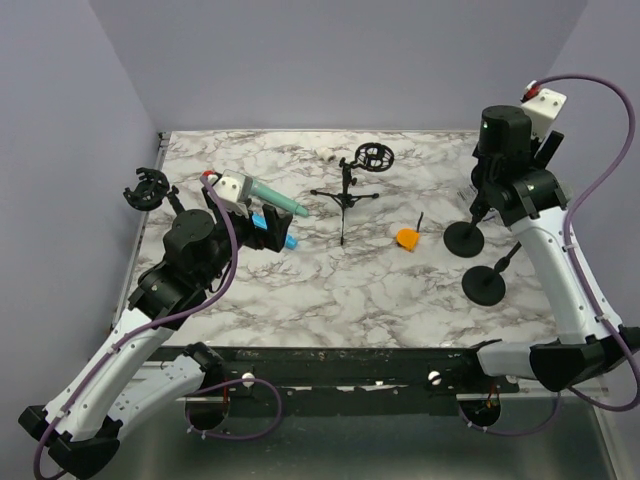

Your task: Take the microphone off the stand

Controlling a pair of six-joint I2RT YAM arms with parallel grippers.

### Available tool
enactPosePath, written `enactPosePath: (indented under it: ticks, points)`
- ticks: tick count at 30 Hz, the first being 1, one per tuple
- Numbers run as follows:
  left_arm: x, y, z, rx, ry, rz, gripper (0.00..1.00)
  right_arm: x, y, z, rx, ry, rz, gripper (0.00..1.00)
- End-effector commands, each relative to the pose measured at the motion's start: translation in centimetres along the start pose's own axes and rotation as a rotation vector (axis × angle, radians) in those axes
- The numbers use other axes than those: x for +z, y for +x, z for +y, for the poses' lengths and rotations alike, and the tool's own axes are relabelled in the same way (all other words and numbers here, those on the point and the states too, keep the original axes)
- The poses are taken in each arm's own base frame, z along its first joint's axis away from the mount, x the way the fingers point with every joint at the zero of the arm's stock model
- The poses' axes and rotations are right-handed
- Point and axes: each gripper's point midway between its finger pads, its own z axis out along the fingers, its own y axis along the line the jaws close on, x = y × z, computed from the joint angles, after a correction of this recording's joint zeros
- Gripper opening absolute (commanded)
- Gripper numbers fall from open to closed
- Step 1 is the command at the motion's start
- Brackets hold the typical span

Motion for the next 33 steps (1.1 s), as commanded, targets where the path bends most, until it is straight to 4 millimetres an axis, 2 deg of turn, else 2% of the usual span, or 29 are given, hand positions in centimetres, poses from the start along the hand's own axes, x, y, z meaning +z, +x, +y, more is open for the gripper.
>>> enactPosePath:
  ticks: [1, 6, 11, 14, 16, 18, 22, 29, 33]
  points:
    - [-0.1, -0.4, -0.3, -0.008, 0.017, -0.009, 0.98, 2.1, 0.3, 0.7, 0.009, -0.03, 0.031, 0.77]
    - [-0.1, -0.6, -0.3, -0.008, 0.018, -0.011, 0.98, 3.8, 1.1, 1.0, 0.009, -0.029, 0.044, 0.69]
    - [-0.2, -0.6, -0.2, -0.008, 0.016, -0.014, 0.98, 4.0, 2.0, 1.4, -0.004, -0.053, 0.059, 0.54]
    - [-0.1, -0.6, -0.3, -0.009, 0.021, -0.012, 0.98, 3.4, 2.0, 1.7, -0.005, -0.098, 0.07, 0.33]
    - [-0.1, -0.5, -0.4, -0.01, 0.022, -0.01, 0.98, 2.8, 2.0, 2.2, 0.003, -0.148, 0.089, 0.21]
    - [-0.1, -0.6, -0.4, -0.011, 0.023, -0.009, 0.98, 2.2, 2.3, 2.4, 0.003, -0.182, 0.117, 0.17]
    - [0.0, -0.5, -0.4, -0.014, 0.025, -0.005, 0.98, 0.5, 2.8, 2.8, 0.003, -0.275, 0.16, 0.13]
    - [0.3, -0.2, -0.4, -0.018, 0.027, 0.006, 0.98, -4.1, 3.7, 4.0, -0.021, -0.47, 0.24, 0.08]
    - [0.6, 0.1, -0.5, -0.022, 0.032, 0.018, 0.98, -7.1, 3.5, 5.2, 0.001, -0.595, 0.263, 0.08]
